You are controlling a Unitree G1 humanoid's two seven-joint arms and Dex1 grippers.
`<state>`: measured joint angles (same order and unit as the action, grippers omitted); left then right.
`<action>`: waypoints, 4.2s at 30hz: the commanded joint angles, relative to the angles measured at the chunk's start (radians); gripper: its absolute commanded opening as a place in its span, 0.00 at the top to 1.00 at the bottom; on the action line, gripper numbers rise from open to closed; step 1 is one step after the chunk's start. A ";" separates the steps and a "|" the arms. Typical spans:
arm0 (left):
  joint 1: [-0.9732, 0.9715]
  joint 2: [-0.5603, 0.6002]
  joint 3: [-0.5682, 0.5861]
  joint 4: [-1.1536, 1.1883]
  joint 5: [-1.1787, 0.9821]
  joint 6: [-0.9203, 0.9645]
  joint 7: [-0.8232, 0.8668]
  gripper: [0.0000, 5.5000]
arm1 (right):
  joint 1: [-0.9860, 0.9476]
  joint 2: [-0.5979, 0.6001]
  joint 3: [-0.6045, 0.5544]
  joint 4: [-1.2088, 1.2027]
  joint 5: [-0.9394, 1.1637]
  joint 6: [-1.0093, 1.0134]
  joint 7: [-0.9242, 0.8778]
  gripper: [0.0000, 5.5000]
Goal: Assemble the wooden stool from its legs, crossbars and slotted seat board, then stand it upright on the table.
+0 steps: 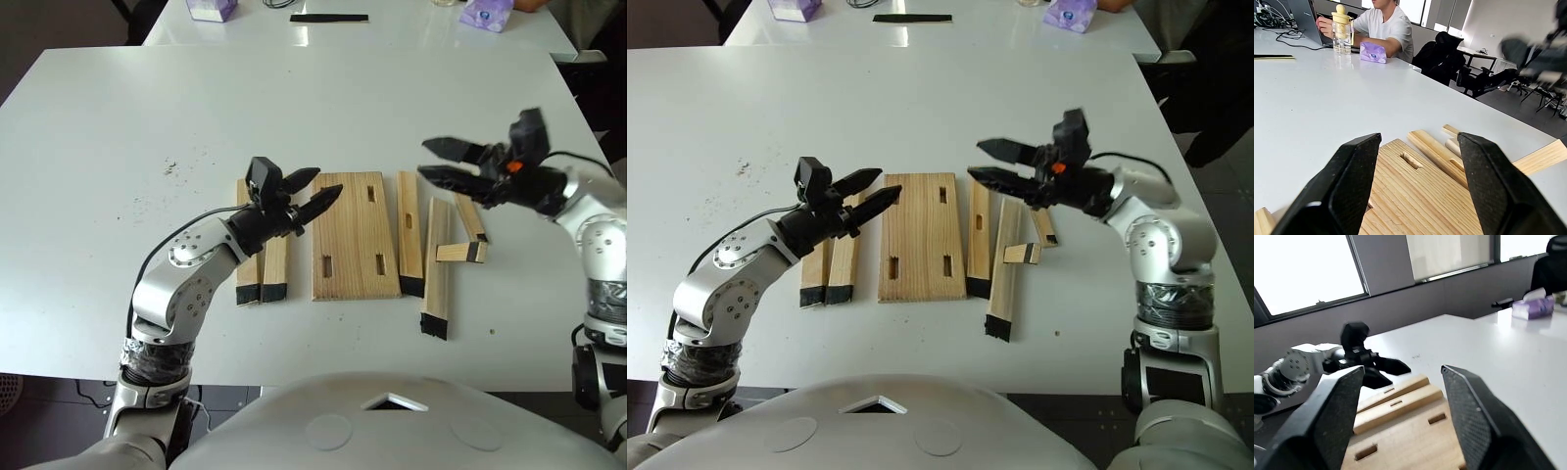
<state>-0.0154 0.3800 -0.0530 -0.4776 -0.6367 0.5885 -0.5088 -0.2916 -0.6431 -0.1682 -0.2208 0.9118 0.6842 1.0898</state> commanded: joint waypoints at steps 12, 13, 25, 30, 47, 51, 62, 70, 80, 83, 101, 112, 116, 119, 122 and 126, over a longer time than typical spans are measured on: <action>0.074 -0.020 -0.006 -0.034 0.037 -0.019 0.027 0.47 | 0.429 -0.285 0.226 -0.234 -0.306 -0.209 0.295 0.47; 0.077 -0.021 -0.008 -0.032 0.042 -0.021 0.025 0.47 | 0.444 -0.287 0.255 -0.211 -0.367 -0.265 0.296 0.47; 0.094 -0.023 -0.015 -0.022 0.062 -0.028 0.016 0.47 | 0.471 -0.290 0.322 -0.005 -0.559 -0.459 0.300 0.47; 0.108 -0.022 -0.014 -0.028 0.066 -0.030 0.019 0.47 | 0.449 -0.318 0.329 0.175 -0.647 -0.582 0.327 0.47; 0.153 -0.044 -0.023 -0.050 0.084 -0.047 0.040 0.47 | 0.393 -0.386 0.096 0.063 -0.349 -0.395 0.339 0.47; 0.178 -0.047 -0.014 -0.063 0.087 -0.056 0.053 0.47 | 0.482 -0.399 -0.028 -0.012 -0.276 -0.283 0.287 0.39; 0.254 -0.071 -0.007 -0.099 0.103 -0.085 0.098 0.47 | 0.638 -0.345 -0.123 0.063 -0.373 -0.300 0.210 0.23; 0.263 -0.074 0.001 -0.111 0.103 -0.081 0.110 0.47 | 0.669 -0.269 -0.097 0.020 -0.439 -0.262 0.033 0.18; 0.273 -0.077 0.004 -0.119 0.098 -0.077 0.116 0.47 | 0.695 -0.180 -0.062 -0.037 -0.449 -0.208 -0.092 0.18; 0.267 -0.076 0.006 -0.114 0.096 -0.076 0.113 0.47 | 0.703 -0.162 -0.032 -0.023 -0.504 -0.237 -0.141 0.18; 0.274 -0.090 -0.013 -0.112 0.116 -0.084 0.127 0.47 | 0.683 -0.133 -0.002 0.060 -0.555 -0.295 -0.161 0.53; 0.273 -0.103 -0.018 -0.101 0.134 -0.092 0.128 0.47 | 0.580 -0.105 -0.033 0.126 -0.550 -0.283 -0.224 0.63; 0.269 -0.102 -0.009 -0.097 0.129 -0.094 0.128 0.47 | 0.556 -0.109 -0.072 0.083 -0.467 -0.269 -0.162 0.63; 0.247 -0.096 0.033 -0.110 0.075 -0.072 0.120 0.47 | 0.496 -0.139 -0.132 -0.014 -0.279 -0.170 -0.072 0.63; 0.222 -0.033 0.093 -0.236 -0.178 -0.010 0.002 0.38 | 0.392 -0.213 -0.168 -0.099 -0.088 -0.049 0.034 0.63; 0.123 0.050 0.163 -0.319 -0.493 0.052 -0.014 0.28 | 0.245 -0.279 -0.168 -0.117 0.080 0.069 0.111 0.63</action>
<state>0.1864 0.3773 0.0680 -0.7623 -0.9846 0.5982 -0.5301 0.0520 -0.8745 -0.3248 -0.3138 0.8898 0.6807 1.1519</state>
